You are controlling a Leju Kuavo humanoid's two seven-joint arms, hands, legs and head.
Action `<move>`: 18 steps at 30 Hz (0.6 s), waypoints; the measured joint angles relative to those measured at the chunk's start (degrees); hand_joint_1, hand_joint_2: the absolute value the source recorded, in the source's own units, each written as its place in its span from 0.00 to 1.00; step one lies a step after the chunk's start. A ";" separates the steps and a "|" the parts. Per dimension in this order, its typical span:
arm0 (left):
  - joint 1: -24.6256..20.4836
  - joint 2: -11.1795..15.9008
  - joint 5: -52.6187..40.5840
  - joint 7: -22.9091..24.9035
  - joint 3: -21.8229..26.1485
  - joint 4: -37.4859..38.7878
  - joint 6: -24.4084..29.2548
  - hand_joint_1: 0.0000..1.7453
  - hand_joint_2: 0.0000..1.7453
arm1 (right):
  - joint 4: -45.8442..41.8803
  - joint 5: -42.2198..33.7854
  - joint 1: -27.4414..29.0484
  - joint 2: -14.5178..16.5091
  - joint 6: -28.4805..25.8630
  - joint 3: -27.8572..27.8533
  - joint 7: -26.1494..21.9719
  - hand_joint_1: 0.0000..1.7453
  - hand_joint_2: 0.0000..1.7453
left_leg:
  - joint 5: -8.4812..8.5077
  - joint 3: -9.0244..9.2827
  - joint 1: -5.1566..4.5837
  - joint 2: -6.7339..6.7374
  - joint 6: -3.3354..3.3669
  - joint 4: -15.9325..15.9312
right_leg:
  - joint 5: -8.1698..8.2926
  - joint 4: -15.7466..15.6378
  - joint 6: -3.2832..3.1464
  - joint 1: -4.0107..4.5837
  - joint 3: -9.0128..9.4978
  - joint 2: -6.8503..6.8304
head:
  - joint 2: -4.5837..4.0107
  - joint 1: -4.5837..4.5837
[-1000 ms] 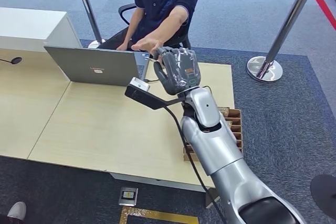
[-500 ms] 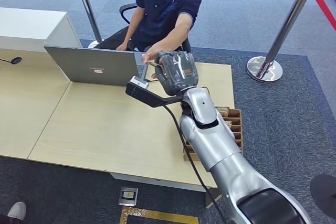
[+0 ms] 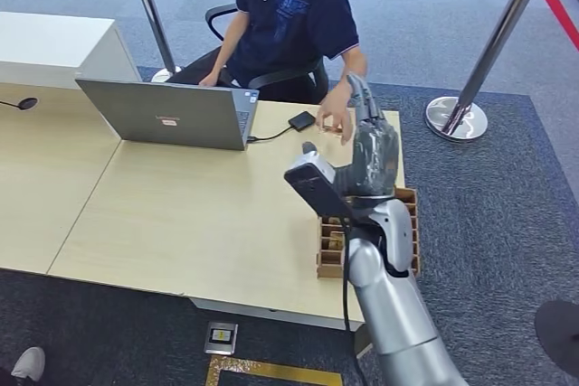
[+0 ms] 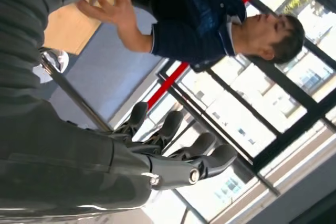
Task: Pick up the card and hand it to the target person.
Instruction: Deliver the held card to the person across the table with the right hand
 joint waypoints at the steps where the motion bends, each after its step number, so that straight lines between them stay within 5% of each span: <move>1: 0.06 -0.02 0.12 0.02 0.03 0.02 0.00 0.00 0.00 | -4.71 0.10 3.32 -0.72 -0.27 -0.26 0.49 0.00 1.00 | -0.01 -0.02 0.00 -0.01 0.01 0.00 | -0.01 -0.02 0.01 0.00 -0.01 0.00 | 0.00 0.01; 7: 0.48 -0.37 0.72 0.25 0.17 0.07 0.05 0.00 0.00 | -30.57 -3.10 23.41 -4.43 -0.33 -2.94 2.45 0.00 1.00 | -0.08 -0.13 -0.01 -0.05 0.05 -0.01 | -0.04 -0.09 0.06 -0.01 -0.10 0.00 | 0.00 0.01; 12: 0.49 -0.85 1.27 0.80 0.43 0.09 0.26 0.00 0.00 | -43.39 -6.83 34.87 -5.54 5.89 -7.68 3.04 0.00 1.00 | -0.09 -0.11 -0.01 -0.03 0.04 -0.01 | -0.05 -0.11 0.08 -0.01 -0.12 0.00 | 0.00 0.01; 18: 0.54 -1.43 1.85 1.49 1.22 0.11 0.68 0.00 0.00 | -45.20 -9.46 43.05 -1.72 18.67 -26.36 1.77 0.00 1.00 | -0.08 -0.09 -0.01 -0.04 0.06 -0.02 | -0.03 -0.11 0.08 -0.02 0.00 0.00 | 0.00 0.00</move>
